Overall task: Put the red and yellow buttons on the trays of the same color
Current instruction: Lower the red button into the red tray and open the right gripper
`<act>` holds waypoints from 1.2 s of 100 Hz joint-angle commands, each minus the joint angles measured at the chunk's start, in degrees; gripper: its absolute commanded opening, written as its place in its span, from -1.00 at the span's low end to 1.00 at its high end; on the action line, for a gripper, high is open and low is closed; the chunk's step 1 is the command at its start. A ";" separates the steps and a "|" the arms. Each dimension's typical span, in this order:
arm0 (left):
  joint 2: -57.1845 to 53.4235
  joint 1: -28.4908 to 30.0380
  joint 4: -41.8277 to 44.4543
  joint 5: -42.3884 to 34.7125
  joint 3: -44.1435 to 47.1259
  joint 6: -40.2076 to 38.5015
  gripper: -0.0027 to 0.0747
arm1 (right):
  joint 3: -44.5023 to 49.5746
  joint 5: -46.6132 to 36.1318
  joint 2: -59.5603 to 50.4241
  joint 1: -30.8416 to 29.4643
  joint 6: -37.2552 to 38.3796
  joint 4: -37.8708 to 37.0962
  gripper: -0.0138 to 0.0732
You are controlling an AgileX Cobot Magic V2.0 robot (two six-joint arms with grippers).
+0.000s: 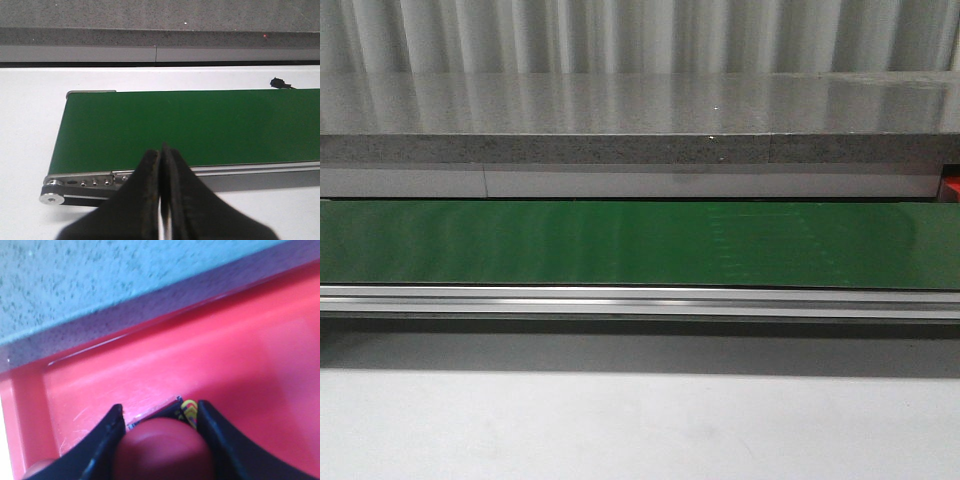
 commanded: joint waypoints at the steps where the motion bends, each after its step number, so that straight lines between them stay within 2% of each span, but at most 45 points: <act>1: 0.25 -0.45 -1.50 -3.90 -1.55 0.04 -0.98 | -2.23 -1.85 -2.63 0.02 0.02 1.31 -0.59; 25: 0.25 -0.45 -1.50 -3.90 -1.55 0.04 -0.98 | -2.23 -1.33 0.35 0.04 0.02 1.26 -0.58; 32: 0.25 -0.45 -1.50 -3.90 -1.55 0.04 -0.98 | -2.23 -1.27 0.58 0.04 0.02 1.26 -0.49; 42: 0.25 -0.45 -1.50 -3.90 -1.55 0.04 -0.98 | -2.23 -1.48 0.58 0.04 0.02 1.26 -0.16; 49: 0.25 -0.45 -1.50 -3.90 -1.55 0.04 -0.98 | -2.23 -1.42 0.40 0.04 0.02 1.26 0.24; 57: 0.25 -0.45 -1.50 -3.90 -1.55 0.04 -0.98 | -2.23 -1.19 -0.09 0.04 0.02 1.26 0.61; 66: 0.25 -0.45 -1.50 -3.90 -1.55 0.04 -0.98 | -2.36 -1.19 -0.99 0.04 0.02 1.26 0.85; 97: 0.25 -0.45 -1.50 -3.90 -1.55 0.04 -0.98 | -6.53 3.40 -7.54 0.53 0.02 1.26 0.80; 120: 0.25 -0.45 -1.50 -3.90 -1.55 0.04 -0.98 | -6.59 5.10 -16.23 5.82 -2.52 1.26 0.80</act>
